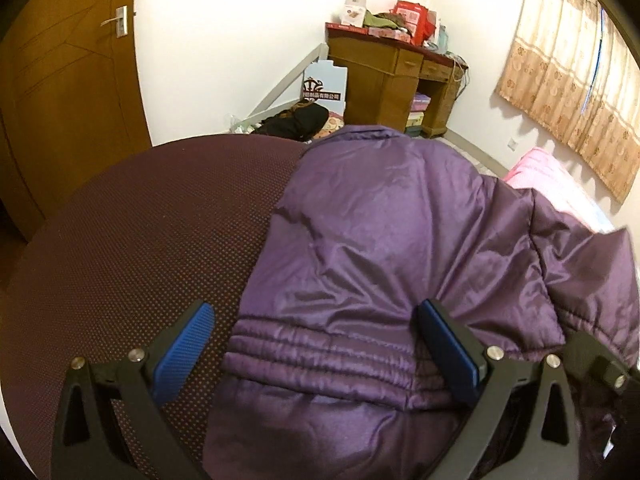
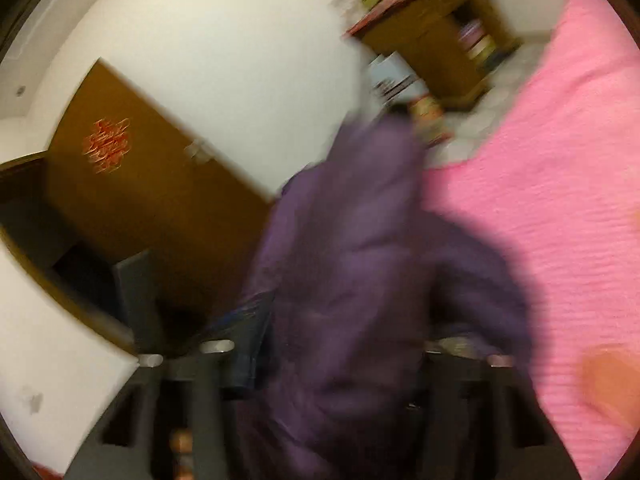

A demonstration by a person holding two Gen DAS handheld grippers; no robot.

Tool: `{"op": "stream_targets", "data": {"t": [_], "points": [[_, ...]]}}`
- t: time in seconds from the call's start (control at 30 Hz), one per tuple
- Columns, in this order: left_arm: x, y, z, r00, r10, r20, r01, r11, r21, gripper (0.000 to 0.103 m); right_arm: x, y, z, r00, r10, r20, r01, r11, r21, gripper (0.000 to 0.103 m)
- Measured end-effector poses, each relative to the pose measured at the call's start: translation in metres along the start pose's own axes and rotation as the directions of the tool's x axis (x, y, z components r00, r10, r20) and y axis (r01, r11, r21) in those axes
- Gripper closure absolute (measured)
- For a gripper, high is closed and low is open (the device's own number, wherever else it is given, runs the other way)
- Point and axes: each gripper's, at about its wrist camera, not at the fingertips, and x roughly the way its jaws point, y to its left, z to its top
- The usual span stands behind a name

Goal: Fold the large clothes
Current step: 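Carry the jacket bundle with both grippers onto the dark round chair seat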

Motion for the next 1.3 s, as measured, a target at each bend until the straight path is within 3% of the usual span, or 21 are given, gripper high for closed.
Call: {"op": "stream_targets", "data": {"t": [0.07,0.1,0.17,0.27,0.37,0.47,0.5,0.53,0.63,0.67,0.7,0.8,0.83,0.87,0.93,1.0,1.07,1.13,1.23,1.27,1.3], "points": [[-0.002,0.007,-0.002,1.000,0.012,0.008,-0.011,1.000,-0.028,0.000,0.008,0.013,0.000,1.000,-0.004,-0.006,0.003,0.997,-0.076,0.056],[-0.002,0.010,-0.002,1.000,0.013,0.012,-0.013,0.999,-0.043,0.000,0.008,0.014,0.000,0.999,0.053,0.001,-0.053,0.996,-0.079,0.065],[-0.006,0.013,-0.005,0.999,0.014,0.030,-0.012,0.998,-0.067,0.000,0.007,0.005,-0.001,0.964,0.264,0.027,-0.264,0.964,-0.016,0.067],[-0.006,0.006,-0.007,0.996,0.080,0.037,-0.079,0.996,-0.040,0.000,0.019,-0.021,-0.007,0.977,0.207,0.052,-0.210,0.977,0.045,0.074],[-0.003,-0.009,-0.005,0.996,0.086,0.031,-0.086,0.996,0.022,0.000,0.011,-0.056,-0.018,0.966,0.245,0.083,-0.255,0.955,0.149,0.074],[-0.001,-0.010,-0.003,0.996,0.083,0.035,-0.084,0.996,0.030,0.000,-0.017,-0.063,-0.025,0.962,0.242,0.126,-0.262,0.949,0.176,0.055],[0.002,-0.004,-0.001,0.998,0.063,0.021,-0.063,0.998,0.010,0.000,-0.030,-0.065,-0.029,0.958,0.244,0.153,-0.270,0.946,0.180,0.032],[0.004,0.001,0.000,1.000,0.028,0.003,-0.028,0.999,-0.019,0.000,-0.044,-0.069,-0.031,0.948,0.249,0.198,-0.285,0.941,0.183,0.017],[0.014,0.021,0.003,0.993,-0.099,-0.057,0.092,0.988,-0.124,0.000,-0.095,-0.090,-0.045,0.921,0.180,0.345,-0.264,0.940,0.215,0.016],[0.016,0.024,0.003,0.990,-0.126,-0.069,0.114,0.983,-0.145,0.000,-0.104,-0.099,-0.048,0.923,0.153,0.354,-0.246,0.941,0.232,0.016],[0.018,0.026,0.003,0.987,-0.142,-0.077,0.129,0.979,-0.158,0.000,-0.106,-0.107,-0.049,0.940,0.122,0.320,-0.209,0.944,0.253,0.016],[0.013,0.017,0.002,0.991,-0.123,-0.056,0.114,0.983,-0.142,0.000,-0.083,-0.114,-0.052,0.978,0.097,0.186,-0.148,0.948,0.282,0.022],[0.010,0.014,0.000,0.993,-0.107,-0.044,0.101,0.987,-0.128,0.000,-0.069,-0.112,-0.052,0.986,0.090,0.142,-0.128,0.949,0.288,0.044],[0.007,0.011,0.000,0.995,-0.092,-0.033,0.088,0.990,-0.112,0.000,-0.051,-0.110,-0.050,0.992,0.087,0.095,-0.111,0.951,0.289,0.051],[0.003,0.009,-0.002,0.997,-0.071,-0.011,0.069,0.992,-0.106,0.000,-0.029,-0.105,-0.040,0.993,0.074,0.089,-0.097,0.955,0.282,0.051],[-0.002,0.012,-0.003,0.997,-0.078,0.017,0.080,0.990,-0.115,0.000,-0.030,-0.085,-0.030,0.992,0.061,0.113,-0.083,0.977,0.198,0.058],[-0.013,0.008,-0.007,0.993,-0.096,0.074,0.102,0.991,-0.081,0.001,-0.042,-0.059,-0.022,0.985,0.091,0.143,-0.102,0.992,0.070,0.059],[-0.022,0.001,-0.009,0.988,-0.079,0.132,0.084,0.996,-0.035,0.002,-0.042,-0.051,-0.015,0.984,0.115,0.139,-0.118,0.993,0.020,0.059],[-0.025,-0.024,-0.010,0.986,0.015,0.169,-0.025,0.998,0.055,0.005,-0.006,-0.091,-0.018,0.994,0.106,0.037,-0.111,0.975,0.191,0.057],[-0.022,-0.030,-0.008,0.985,0.050,0.166,-0.062,0.995,0.071,0.005,0.011,-0.112,-0.023,0.988,0.155,0.028,-0.157,0.955,0.250,0.058],[-0.017,-0.039,-0.007,0.984,0.080,0.156,-0.096,0.991,0.095,0.005,0.011,-0.126,-0.030,0.972,0.216,0.088,-0.232,0.933,0.275,0.059]]}}
